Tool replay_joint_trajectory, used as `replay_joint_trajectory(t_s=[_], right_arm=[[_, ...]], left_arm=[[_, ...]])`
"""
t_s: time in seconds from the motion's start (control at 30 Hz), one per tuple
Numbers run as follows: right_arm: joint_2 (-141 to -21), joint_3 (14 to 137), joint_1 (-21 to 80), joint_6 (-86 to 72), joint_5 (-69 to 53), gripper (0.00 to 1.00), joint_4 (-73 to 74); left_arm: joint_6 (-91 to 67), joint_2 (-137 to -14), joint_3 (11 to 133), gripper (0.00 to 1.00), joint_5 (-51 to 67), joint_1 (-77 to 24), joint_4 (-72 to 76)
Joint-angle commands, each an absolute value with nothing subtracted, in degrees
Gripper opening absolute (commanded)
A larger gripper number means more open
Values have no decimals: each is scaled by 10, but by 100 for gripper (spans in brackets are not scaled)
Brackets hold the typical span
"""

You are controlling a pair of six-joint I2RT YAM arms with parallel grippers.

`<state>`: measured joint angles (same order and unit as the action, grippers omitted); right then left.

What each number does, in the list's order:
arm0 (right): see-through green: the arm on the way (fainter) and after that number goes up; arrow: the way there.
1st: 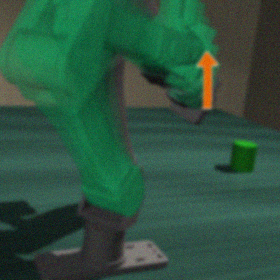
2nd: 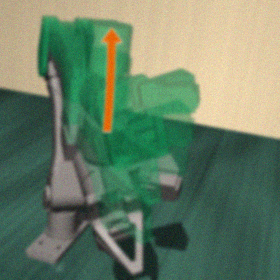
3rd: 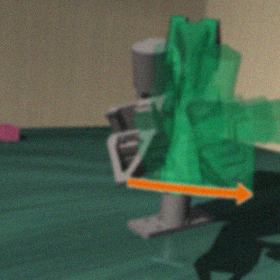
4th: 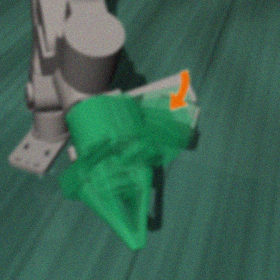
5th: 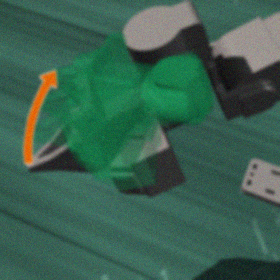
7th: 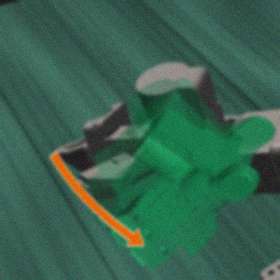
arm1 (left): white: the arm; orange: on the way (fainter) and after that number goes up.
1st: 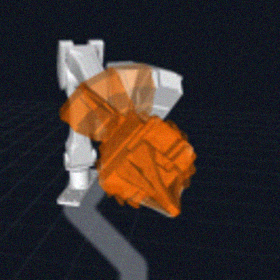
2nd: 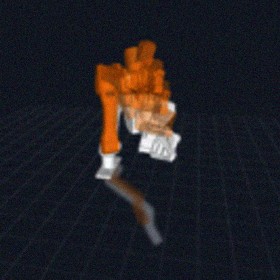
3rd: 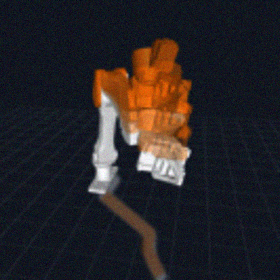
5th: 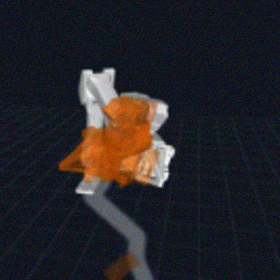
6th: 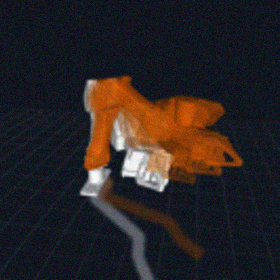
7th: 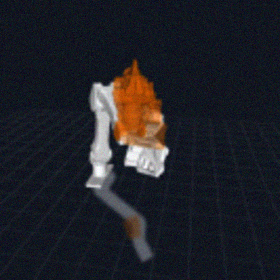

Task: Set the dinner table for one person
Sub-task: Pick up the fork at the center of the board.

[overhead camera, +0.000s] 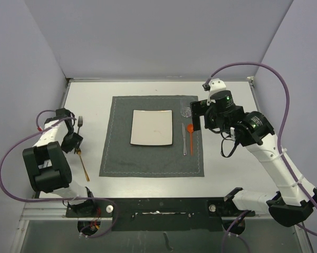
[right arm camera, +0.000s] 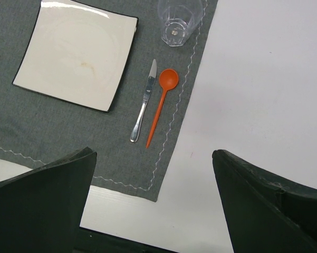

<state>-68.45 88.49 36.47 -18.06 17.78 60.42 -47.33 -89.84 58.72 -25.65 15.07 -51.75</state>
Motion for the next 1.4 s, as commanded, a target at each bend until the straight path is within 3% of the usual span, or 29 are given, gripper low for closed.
replay_joint_trajectory(t_s=[0.0,1.37], right_arm=[[-664,885,369,-181,175,98,585],[-652,882,368,-170,215,98,580]], left_arm=[[-476,-894,589,96,-274,161,-543],[-478,-1058,649,96,-246,163,-488]])
